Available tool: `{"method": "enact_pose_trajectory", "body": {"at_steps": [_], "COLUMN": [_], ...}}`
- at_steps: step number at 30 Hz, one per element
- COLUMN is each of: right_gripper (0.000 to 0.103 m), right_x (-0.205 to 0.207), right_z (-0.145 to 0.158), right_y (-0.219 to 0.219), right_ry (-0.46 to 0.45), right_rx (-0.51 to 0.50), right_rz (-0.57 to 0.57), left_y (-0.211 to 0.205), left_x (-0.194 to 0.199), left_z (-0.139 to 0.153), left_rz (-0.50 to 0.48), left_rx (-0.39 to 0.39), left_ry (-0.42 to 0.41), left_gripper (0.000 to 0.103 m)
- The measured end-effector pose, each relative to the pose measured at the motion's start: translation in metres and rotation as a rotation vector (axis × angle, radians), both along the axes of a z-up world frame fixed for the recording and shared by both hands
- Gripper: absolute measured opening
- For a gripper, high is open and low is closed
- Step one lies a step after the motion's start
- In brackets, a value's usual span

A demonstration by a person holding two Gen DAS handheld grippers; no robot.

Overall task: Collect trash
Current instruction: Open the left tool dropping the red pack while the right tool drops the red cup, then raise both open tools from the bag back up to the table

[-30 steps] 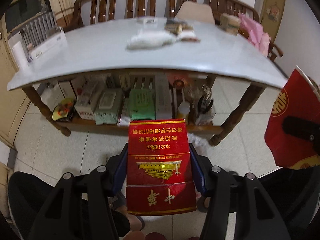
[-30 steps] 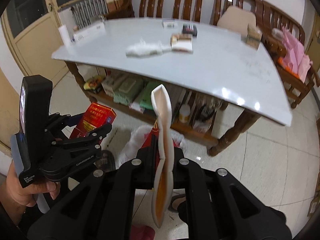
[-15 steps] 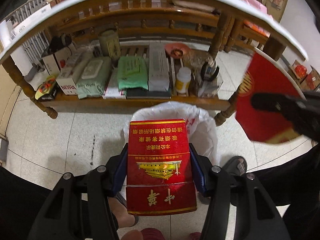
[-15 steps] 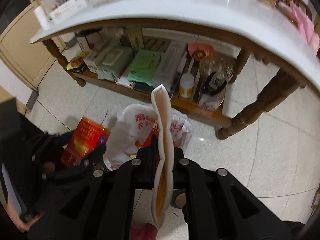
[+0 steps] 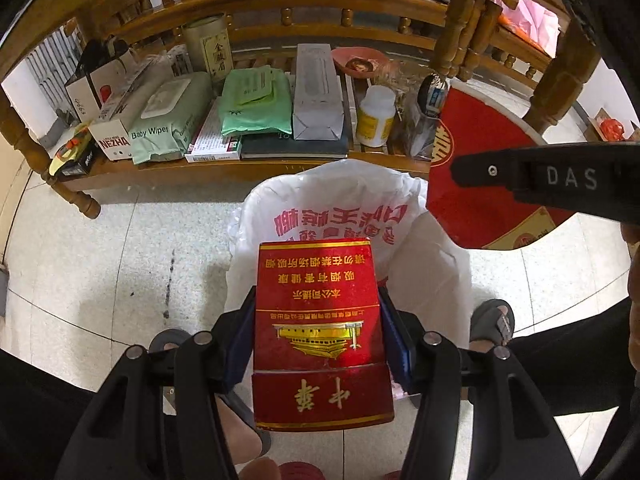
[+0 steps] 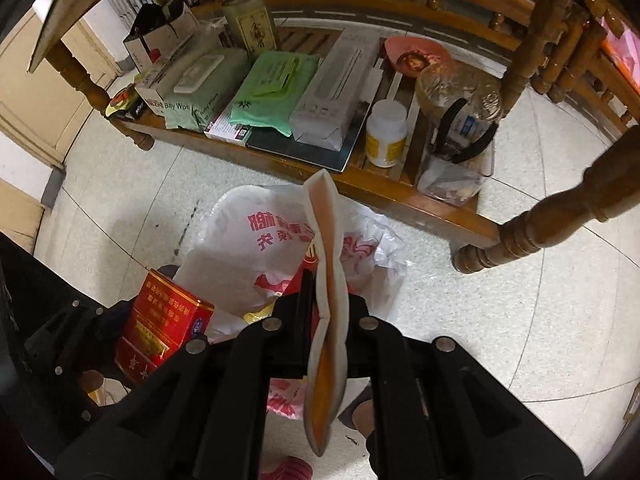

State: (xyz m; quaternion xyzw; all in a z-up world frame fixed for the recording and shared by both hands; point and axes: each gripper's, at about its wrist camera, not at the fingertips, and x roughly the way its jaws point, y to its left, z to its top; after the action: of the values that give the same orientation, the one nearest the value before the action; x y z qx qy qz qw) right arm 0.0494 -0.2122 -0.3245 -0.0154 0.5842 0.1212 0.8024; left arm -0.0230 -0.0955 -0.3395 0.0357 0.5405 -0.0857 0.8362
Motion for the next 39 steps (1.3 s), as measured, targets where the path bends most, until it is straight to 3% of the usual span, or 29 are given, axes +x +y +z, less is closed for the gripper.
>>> {"method": "enact_pose_trajectory", "body": {"at_steps": [12, 28, 30, 32, 37, 39], "right_gripper": [0.008, 0.009, 0.010, 0.020, 0.025, 0.035], "right_x": [0.020, 0.029, 0.029, 0.029, 0.030, 0.030], "right_z": [-0.042, -0.067, -0.069, -0.070, -0.071, -0.070], "right_y": [0.009, 0.012, 0.012, 0.012, 0.011, 0.010], "right_ry": [0.055, 0.109, 0.116, 0.120, 0.121, 0.120], "right_rx": [0.009, 0.002, 0.001, 0.000, 0.004, 0.013], "right_rz": [-0.002, -0.017, -0.016, -0.015, -0.023, -0.026], "left_y": [-0.001, -0.002, -0.001, -0.001, -0.002, -0.001], "left_x": [0.009, 0.018, 0.018, 0.018, 0.018, 0.018], "left_z": [-0.022, -0.039, -0.041, -0.040, -0.039, -0.039], "left_rz": [0.004, -0.001, 0.001, 0.002, -0.002, 0.002], "left_rx": [0.008, 0.037, 0.027, 0.013, 0.005, 0.002], "left_ry": [0.003, 0.028, 0.036, 0.033, 0.030, 0.031], "left_gripper": [0.055, 0.056, 0.059, 0.078, 0.083, 0.085]}}
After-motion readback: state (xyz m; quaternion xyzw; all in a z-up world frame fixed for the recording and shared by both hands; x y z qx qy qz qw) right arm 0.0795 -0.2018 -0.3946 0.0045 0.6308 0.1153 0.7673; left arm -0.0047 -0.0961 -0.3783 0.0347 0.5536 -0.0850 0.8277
